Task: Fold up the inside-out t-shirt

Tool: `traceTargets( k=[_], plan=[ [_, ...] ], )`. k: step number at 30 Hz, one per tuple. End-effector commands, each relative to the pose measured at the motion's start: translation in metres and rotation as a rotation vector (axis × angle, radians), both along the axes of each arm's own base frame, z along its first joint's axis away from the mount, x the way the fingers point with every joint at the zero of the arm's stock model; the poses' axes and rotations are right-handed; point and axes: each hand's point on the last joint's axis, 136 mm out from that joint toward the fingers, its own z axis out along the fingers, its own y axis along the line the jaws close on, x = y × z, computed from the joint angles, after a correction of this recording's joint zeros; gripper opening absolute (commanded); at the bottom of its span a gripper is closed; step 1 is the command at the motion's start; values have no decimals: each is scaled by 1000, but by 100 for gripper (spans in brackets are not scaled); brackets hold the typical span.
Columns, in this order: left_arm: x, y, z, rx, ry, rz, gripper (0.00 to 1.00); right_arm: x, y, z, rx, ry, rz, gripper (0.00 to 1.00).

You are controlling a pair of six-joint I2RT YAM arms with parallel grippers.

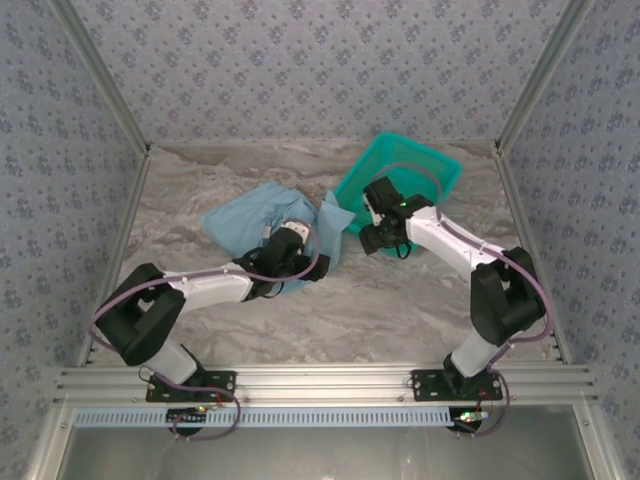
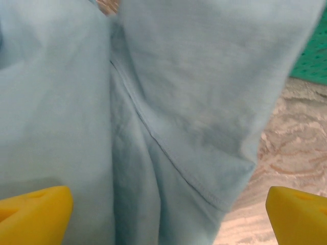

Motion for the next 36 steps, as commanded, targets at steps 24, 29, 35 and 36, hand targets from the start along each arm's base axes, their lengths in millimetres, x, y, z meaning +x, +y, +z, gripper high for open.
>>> traceTargets(
  k=[24, 29, 35, 36],
  plan=[
    [24, 71, 42, 75, -74, 265, 97, 158, -99, 65, 75, -349, -414, 84],
    [24, 81, 43, 76, -72, 285, 97, 203, -115, 42, 143, -312, -524, 81],
    [23, 90, 47, 78, -81, 299, 97, 232, -113, 15, 171, -264, -495, 63],
    [23, 92, 46, 81, -80, 303, 97, 228, -113, 10, 155, -234, -489, 59]
  ],
)
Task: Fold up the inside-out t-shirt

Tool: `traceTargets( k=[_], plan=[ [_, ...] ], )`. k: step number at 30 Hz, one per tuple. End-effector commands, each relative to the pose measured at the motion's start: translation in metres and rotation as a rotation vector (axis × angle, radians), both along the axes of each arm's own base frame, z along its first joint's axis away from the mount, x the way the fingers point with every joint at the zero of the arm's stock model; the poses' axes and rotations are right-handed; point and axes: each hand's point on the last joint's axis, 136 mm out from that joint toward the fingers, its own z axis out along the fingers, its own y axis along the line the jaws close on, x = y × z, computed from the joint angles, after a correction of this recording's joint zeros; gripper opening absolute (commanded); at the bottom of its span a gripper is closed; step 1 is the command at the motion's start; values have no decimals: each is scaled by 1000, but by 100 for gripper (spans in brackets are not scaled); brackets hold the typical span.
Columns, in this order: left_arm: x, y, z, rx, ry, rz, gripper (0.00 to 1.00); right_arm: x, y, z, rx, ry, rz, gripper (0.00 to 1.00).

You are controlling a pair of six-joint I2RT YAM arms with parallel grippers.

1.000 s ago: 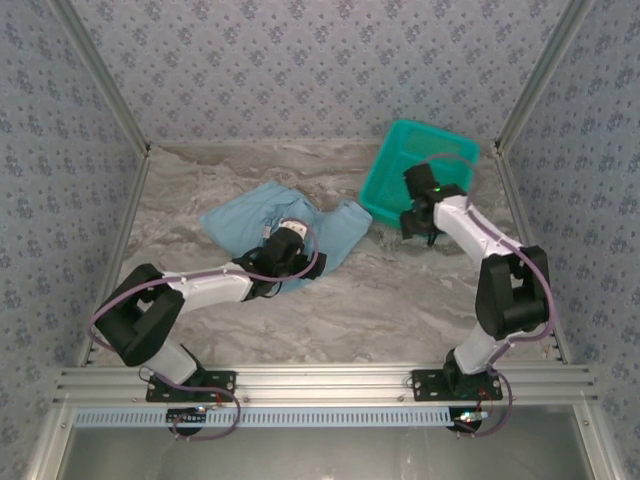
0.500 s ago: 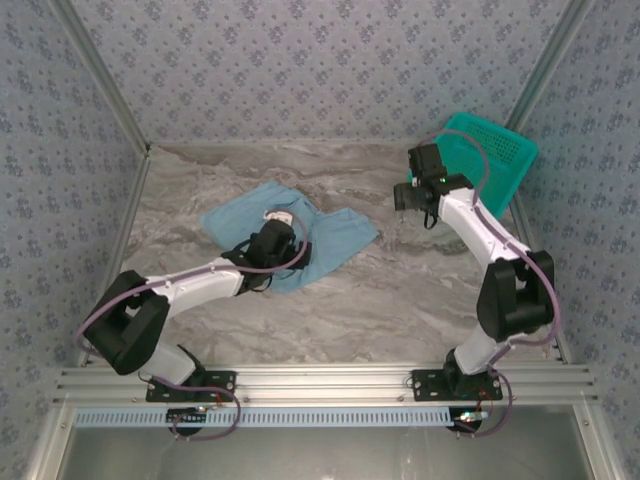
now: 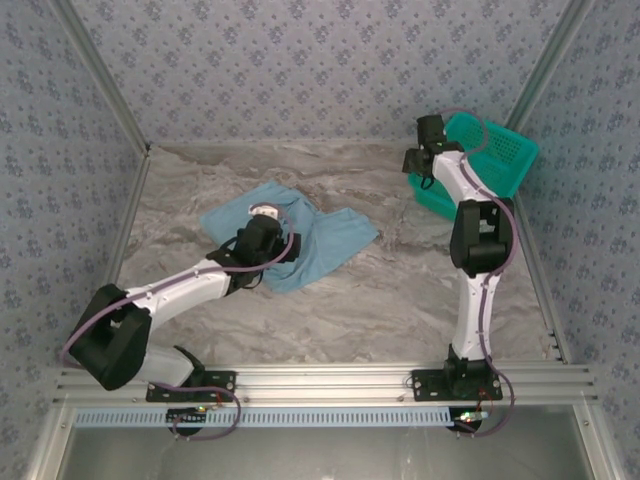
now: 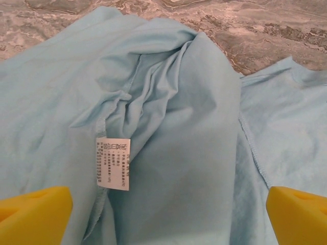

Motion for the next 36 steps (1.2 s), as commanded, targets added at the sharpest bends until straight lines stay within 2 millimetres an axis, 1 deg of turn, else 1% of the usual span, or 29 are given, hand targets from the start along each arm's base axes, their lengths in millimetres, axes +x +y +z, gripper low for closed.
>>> traceTargets(
  k=[1, 3, 7, 9, 12, 15, 16, 18, 20, 21, 22, 23, 24, 25, 26, 28, 29, 30, 31, 32, 33, 34, 35, 36],
  plan=[
    [-4, 12, 2, 13, -5, 27, 97, -6, 3, -4, 2, 64, 21, 56],
    [-6, 16, 0, 13, -4, 37, 98, -16, -3, -8, -27, 97, 32, 49],
    [-11, 21, -7, 5, 11, 48, 98, -40, -11, -10, -71, 144, 75, 40],
    [-13, 24, -10, 6, 17, 55, 98, -53, -12, -12, -96, 175, 103, 38],
    [-14, 27, -11, 9, 21, 62, 98, -66, -12, -13, -118, 198, 129, 33],
    [-13, 31, -9, 11, 16, 71, 98, -75, -10, -15, -152, 230, 171, 29],
    [-13, 32, -9, 13, 14, 74, 98, -76, -13, -15, -179, 240, 181, 28],
    [-12, 38, -9, 22, 17, 88, 98, -76, -29, -14, -242, 264, 176, 26],
    [-9, 48, -9, 28, 29, 114, 98, -74, -46, -11, -308, 283, 163, 26],
    [-8, 53, -10, 26, 41, 127, 98, -73, -51, -6, -340, 283, 156, 28],
    [-6, 59, -12, 27, 57, 138, 98, -71, -54, -1, -367, 277, 147, 33],
    [-5, 64, -15, 23, 78, 150, 98, -70, -51, 7, -384, 263, 150, 41],
    [-3, 71, -19, 20, 104, 164, 98, -70, -41, 15, -386, 239, 170, 50],
    [-3, 76, -23, 17, 127, 175, 98, -70, -30, 22, -389, 211, 192, 57],
    [-3, 82, -26, 13, 149, 186, 98, -71, -15, 34, -395, 166, 216, 62],
    [-7, 91, -33, 7, 185, 202, 97, -79, 17, 52, -407, 88, 271, 68],
    [-10, 94, -35, -6, 207, 201, 97, -86, 37, 60, -402, 48, 312, 69],
    [-14, 94, -37, -22, 222, 195, 97, -94, 64, 66, -377, 0, 370, 70],
    [-17, 93, -38, -31, 233, 189, 96, -103, 88, 66, -342, -23, 425, 71],
    [-21, 91, -40, -45, 245, 178, 95, -116, 116, 63, -279, -41, 491, 71],
    [-23, 87, -41, -63, 258, 157, 94, -130, 141, 53, -214, -37, 548, 71],
    [-25, 82, -41, -80, 268, 137, 92, -142, 161, 46, -162, -32, 593, 71],
    [-25, 77, -41, -97, 277, 119, 91, -152, 176, 37, -112, -20, 619, 72],
    [-24, 71, -39, -108, 282, 102, 88, -163, 186, 23, -60, 20, 634, 72]
  ],
)
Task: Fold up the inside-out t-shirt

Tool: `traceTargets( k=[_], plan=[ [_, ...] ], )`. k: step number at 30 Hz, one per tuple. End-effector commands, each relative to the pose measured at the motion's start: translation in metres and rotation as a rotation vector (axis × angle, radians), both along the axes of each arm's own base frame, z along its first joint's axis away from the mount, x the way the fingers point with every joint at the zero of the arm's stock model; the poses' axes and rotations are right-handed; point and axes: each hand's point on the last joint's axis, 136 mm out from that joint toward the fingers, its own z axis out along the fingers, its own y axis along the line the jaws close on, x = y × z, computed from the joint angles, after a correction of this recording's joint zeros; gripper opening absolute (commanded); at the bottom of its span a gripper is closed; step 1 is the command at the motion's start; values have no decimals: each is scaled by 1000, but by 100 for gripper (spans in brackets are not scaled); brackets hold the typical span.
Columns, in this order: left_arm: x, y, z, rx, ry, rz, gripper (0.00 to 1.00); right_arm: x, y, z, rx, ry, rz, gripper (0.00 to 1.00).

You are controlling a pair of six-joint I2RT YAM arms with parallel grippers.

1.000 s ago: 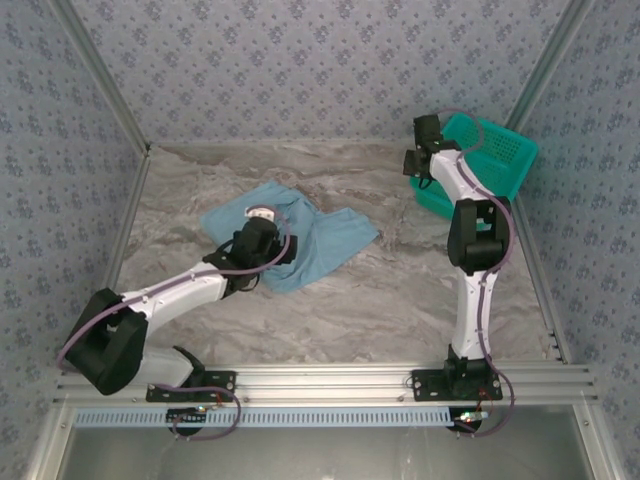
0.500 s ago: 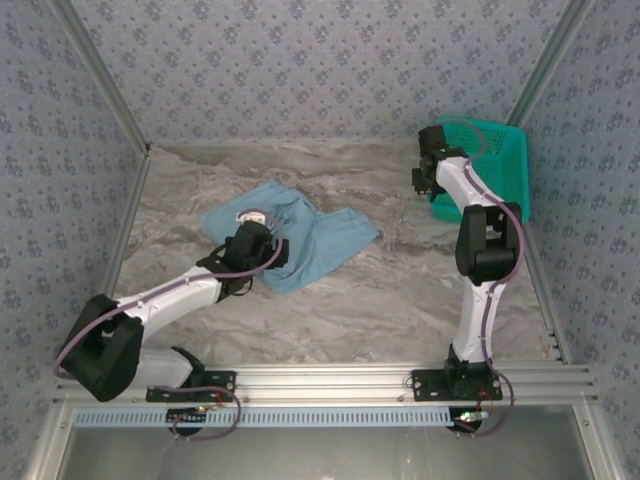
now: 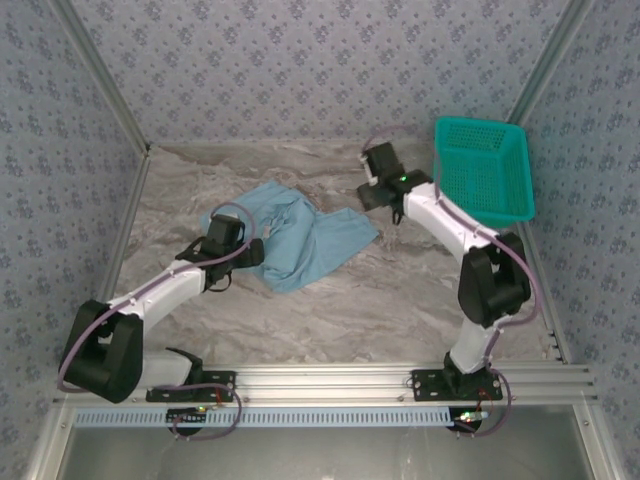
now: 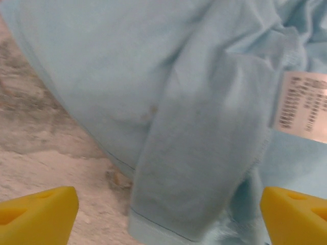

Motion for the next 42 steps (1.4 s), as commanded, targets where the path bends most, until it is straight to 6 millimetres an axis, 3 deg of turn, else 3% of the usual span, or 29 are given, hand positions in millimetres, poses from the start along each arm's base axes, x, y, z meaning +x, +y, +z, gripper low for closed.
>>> traceTargets(
  k=[1, 5, 10, 16, 17, 20, 23, 26, 28, 31, 33, 38, 40, 42],
  plan=[
    [-9, -21, 3, -77, 42, -72, 87, -26, 31, -40, 162, 142, 37, 72],
    [-4, -31, 1, -18, 42, -107, 79, -25, 29, -78, 143, 243, -4, 72],
    [6, -42, -12, 8, 83, -133, 68, -11, 37, -104, 224, 308, -24, 73],
    [13, -40, -33, 71, 142, -125, 51, 6, 46, -134, 240, 354, -27, 69],
    [12, -39, -37, 77, 152, -127, 47, 7, 48, -139, 239, 358, -26, 64],
    [12, -34, -42, 92, 154, -106, 31, 9, 46, -144, 228, 366, -38, 36],
    [15, -31, -29, 79, 107, -97, 14, 14, 29, -133, 197, 323, -71, 18],
    [17, -32, 8, 39, 12, -101, 1, 17, 6, -105, 180, 257, -102, 8],
    [15, -32, 44, -7, -78, -102, 0, 17, -18, -78, 148, 191, -141, 2],
    [7, -33, 114, -107, -263, -122, 0, 14, -55, -20, 146, 55, -202, 0],
    [-2, -31, 164, -172, -397, -129, 0, 8, -74, 33, 189, -67, -232, 0],
    [-21, -14, 257, -224, -660, -114, 0, -13, -101, 137, 279, -303, -246, 0],
    [-25, -12, 283, -228, -719, -122, 0, -19, -107, 159, 281, -342, -235, 0],
    [-26, -17, 298, -248, -732, -152, 0, -20, -110, 168, 278, -347, -238, 0]
  ],
)
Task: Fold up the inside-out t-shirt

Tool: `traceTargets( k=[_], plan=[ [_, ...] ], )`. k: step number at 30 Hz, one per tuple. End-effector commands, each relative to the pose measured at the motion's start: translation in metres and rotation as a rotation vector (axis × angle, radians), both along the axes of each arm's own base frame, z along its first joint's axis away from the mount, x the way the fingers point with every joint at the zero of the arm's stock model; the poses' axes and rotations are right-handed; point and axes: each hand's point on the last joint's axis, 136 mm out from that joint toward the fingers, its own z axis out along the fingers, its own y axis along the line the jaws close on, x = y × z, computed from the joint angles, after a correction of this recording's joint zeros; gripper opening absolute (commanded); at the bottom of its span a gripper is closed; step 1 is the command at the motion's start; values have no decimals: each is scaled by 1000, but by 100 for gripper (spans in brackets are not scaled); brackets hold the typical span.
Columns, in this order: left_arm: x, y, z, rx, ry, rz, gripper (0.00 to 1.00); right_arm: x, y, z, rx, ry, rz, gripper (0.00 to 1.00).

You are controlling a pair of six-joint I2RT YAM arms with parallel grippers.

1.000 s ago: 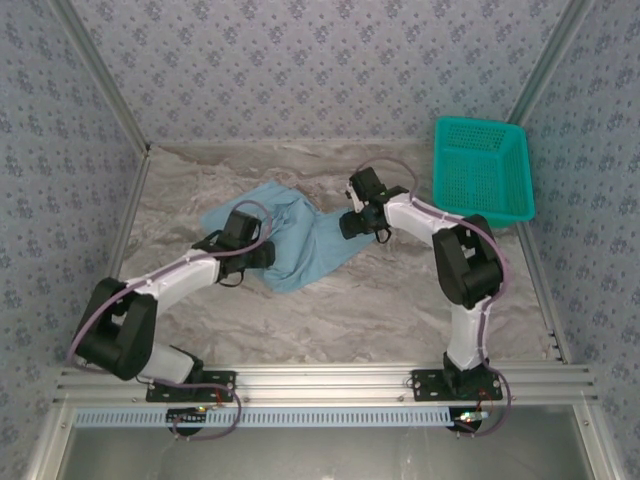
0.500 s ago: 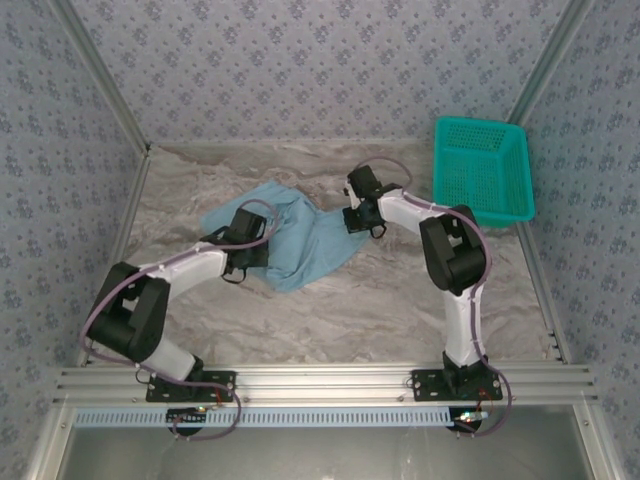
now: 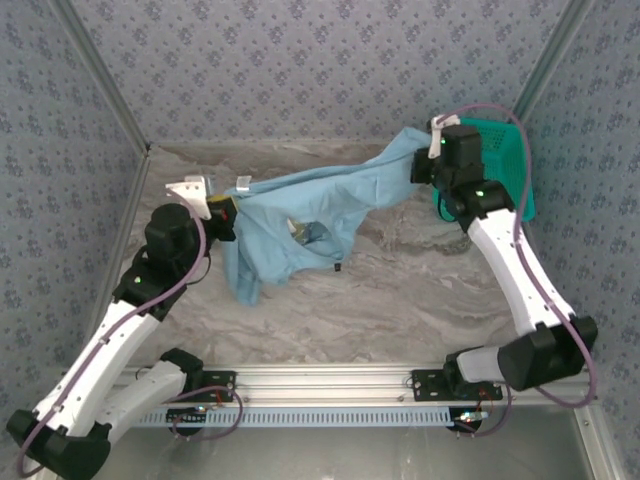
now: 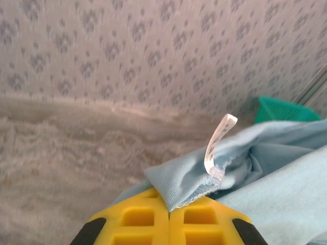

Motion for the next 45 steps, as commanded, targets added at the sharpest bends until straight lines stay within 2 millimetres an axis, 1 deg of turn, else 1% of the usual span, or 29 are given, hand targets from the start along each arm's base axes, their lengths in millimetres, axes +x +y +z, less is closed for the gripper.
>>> traceTargets(
  k=[1, 2, 3, 5, 6, 7, 8, 9, 10, 12, 13, 14, 15, 16, 17, 18, 19, 20, 22, 23, 24, 26, 29, 31, 34, 37, 39, 41, 45],
  plan=[
    [0, -4, 40, -15, -89, -35, 0, 5, -10, -14, -54, 67, -24, 0],
    [0, -9, 42, -25, -86, -60, 0, 6, -9, -15, -50, 76, -23, 0],
    [2, -15, 39, -33, -74, -85, 0, 10, -8, -22, -50, 99, -19, 0],
    [13, -23, 20, -30, -16, -93, 0, 23, -4, -48, -46, 175, -15, 0],
    [21, -25, 4, -15, 28, -80, 0, 32, -2, -67, -51, 227, -14, 0],
    [32, -26, -15, 5, 72, -60, 0, 41, 0, -92, -63, 293, -16, 2],
    [44, -25, -36, 26, 121, -30, 0, 51, 2, -113, -75, 347, -17, 7],
    [60, -23, -60, 48, 182, 6, 0, 58, 3, -140, -94, 429, -19, 14],
    [77, -19, -82, 71, 231, 44, 2, 68, 3, -162, -113, 496, -26, 22],
    [114, -6, -124, 115, 333, 137, 21, 83, -1, -197, -154, 595, -63, 35],
    [131, 1, -143, 139, 391, 166, 32, 89, -5, -202, -189, 608, -92, 39],
    [141, 4, -154, 157, 430, 176, 38, 90, -5, -205, -221, 610, -101, 41],
    [146, 5, -159, 173, 448, 172, 46, 85, 3, -205, -233, 604, -82, 43],
    [144, 3, -159, 185, 442, 157, 53, 77, 13, -204, -241, 582, -52, 46],
    [138, 0, -157, 185, 428, 138, 60, 67, 27, -197, -230, 543, -1, 51],
    [127, -2, -154, 176, 417, 118, 68, 48, 46, -203, -212, 534, 80, 56],
    [114, -5, -155, 163, 417, 88, 74, 32, 69, -203, -175, 504, 172, 59],
    [101, -7, -155, 148, 418, 64, 77, 19, 85, -209, -151, 501, 242, 60],
    [69, -12, -171, 129, 444, 18, 79, -11, 112, -222, -105, 537, 339, 62],
    [56, -13, -179, 118, 460, 0, 79, -21, 121, -229, -102, 558, 364, 62],
    [41, -15, -192, 119, 489, -25, 79, -30, 129, -239, -116, 584, 388, 63],
    [23, -9, -216, 130, 555, -17, 79, -37, 137, -256, -169, 612, 412, 63],
    [12, 2, -238, 158, 613, 17, 79, -38, 144, -276, -230, 635, 431, 65],
    [9, 4, -243, 171, 630, 21, 79, -33, 145, -281, -271, 635, 431, 66],
    [9, -2, -250, 168, 659, -9, 79, -27, 144, -290, -302, 640, 428, 67],
    [16, -3, -257, 178, 680, 1, 78, -20, 139, -302, -343, 658, 409, 66],
    [23, -4, -259, 181, 681, 7, 75, -17, 136, -310, -370, 680, 395, 65],
    [30, -9, -263, 177, 689, 0, 70, -15, 130, -318, -401, 697, 373, 62],
    [39, -14, -267, 175, 689, -5, 59, -10, 123, -322, -405, 685, 352, 59]
  ],
)
